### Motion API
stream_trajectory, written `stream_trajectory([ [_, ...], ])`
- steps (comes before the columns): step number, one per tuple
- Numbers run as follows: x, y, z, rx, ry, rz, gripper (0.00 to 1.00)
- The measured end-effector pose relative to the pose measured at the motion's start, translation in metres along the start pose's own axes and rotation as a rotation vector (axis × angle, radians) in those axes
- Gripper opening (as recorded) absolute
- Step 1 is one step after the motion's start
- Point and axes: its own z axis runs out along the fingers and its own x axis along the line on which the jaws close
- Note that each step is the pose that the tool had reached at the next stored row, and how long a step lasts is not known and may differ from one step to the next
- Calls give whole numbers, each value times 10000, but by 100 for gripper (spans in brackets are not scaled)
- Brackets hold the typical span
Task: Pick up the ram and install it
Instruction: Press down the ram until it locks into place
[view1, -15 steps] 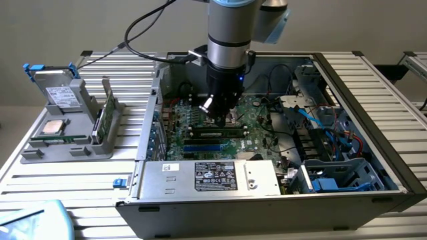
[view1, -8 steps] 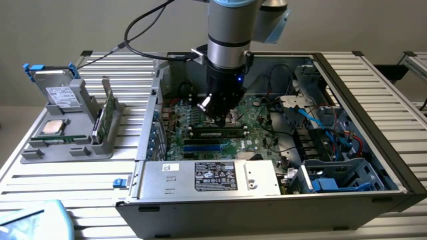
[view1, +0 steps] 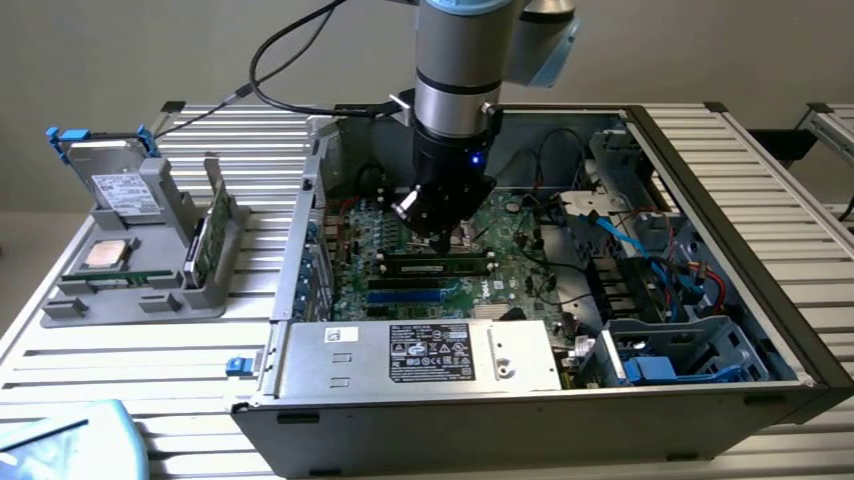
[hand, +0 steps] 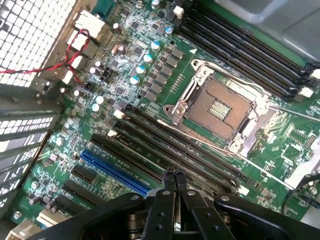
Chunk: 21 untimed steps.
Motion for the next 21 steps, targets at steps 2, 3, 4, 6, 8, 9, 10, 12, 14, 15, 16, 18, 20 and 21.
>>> stream_trajectory([
  [2,0,0,1,-9,-4,353,10],
  [3,0,0,2,-13,-7,530,10],
  [4,0,0,3,-17,-9,707,10],
  [6,0,0,5,-26,-13,1055,10],
  [8,0,0,7,-34,-17,1398,10],
  [9,0,0,8,-39,-19,1574,10],
  [10,0,0,9,-43,-20,1743,10],
  [12,0,0,12,-51,-25,2087,10],
  [14,0,0,15,-59,-29,2427,10],
  [15,0,0,16,-64,-31,2601,10],
  [16,0,0,17,-68,-33,2771,10],
  [18,0,0,20,-76,-38,3107,10],
  [20,0,0,22,-84,-41,3441,10],
  [21,-1,0,23,-89,-43,3623,10],
])
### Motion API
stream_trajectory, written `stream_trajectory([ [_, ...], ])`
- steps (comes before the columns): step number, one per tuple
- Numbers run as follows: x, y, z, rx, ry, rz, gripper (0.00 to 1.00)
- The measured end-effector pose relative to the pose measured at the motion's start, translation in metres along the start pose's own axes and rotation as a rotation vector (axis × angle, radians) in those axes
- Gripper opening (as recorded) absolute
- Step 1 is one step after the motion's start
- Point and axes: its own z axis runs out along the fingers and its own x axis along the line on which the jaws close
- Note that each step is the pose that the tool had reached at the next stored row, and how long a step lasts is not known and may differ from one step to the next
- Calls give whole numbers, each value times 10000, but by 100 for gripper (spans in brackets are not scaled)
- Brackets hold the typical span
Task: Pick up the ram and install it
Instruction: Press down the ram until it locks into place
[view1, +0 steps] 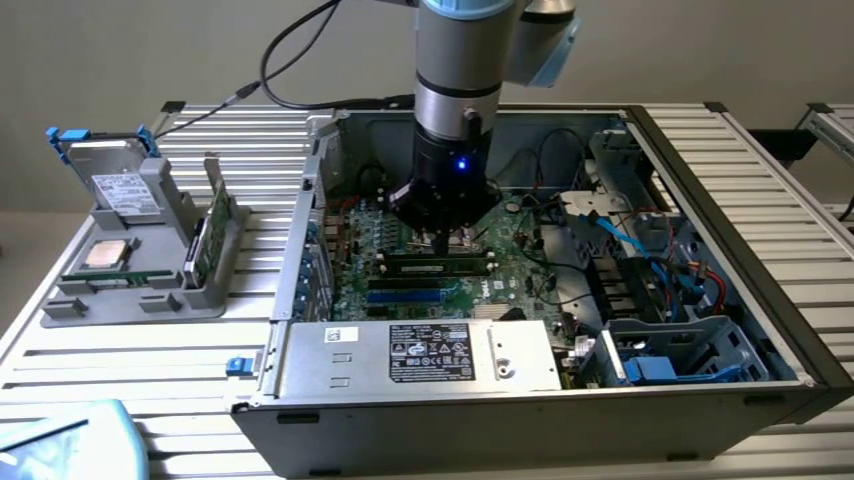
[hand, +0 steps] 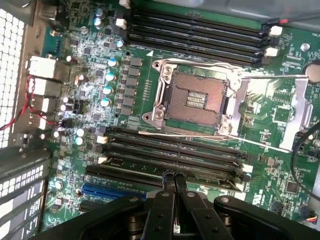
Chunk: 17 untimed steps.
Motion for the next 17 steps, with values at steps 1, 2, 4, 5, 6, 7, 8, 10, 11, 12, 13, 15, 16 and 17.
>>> stream_trajectory([
  [1,0,0,1,-4,-2,168,10],
  [2,0,0,2,-8,-4,329,10],
  [4,0,0,5,-17,-9,669,10],
  [5,0,0,6,-21,-11,845,10],
  [6,0,0,7,-25,-13,1006,10],
  [7,0,0,8,-30,-15,1176,10],
  [8,0,0,10,-34,-16,1341,10],
  [10,0,0,11,-41,-20,1669,10],
  [11,0,0,12,-46,-22,1834,10],
  [12,-1,0,12,-47,-23,1924,10],
  [13,0,0,12,-47,-23,1924,10],
  [15,0,0,12,-47,-23,1925,10],
  [16,0,0,12,-48,-24,1925,10],
  [17,0,0,12,-48,-24,1925,10],
])
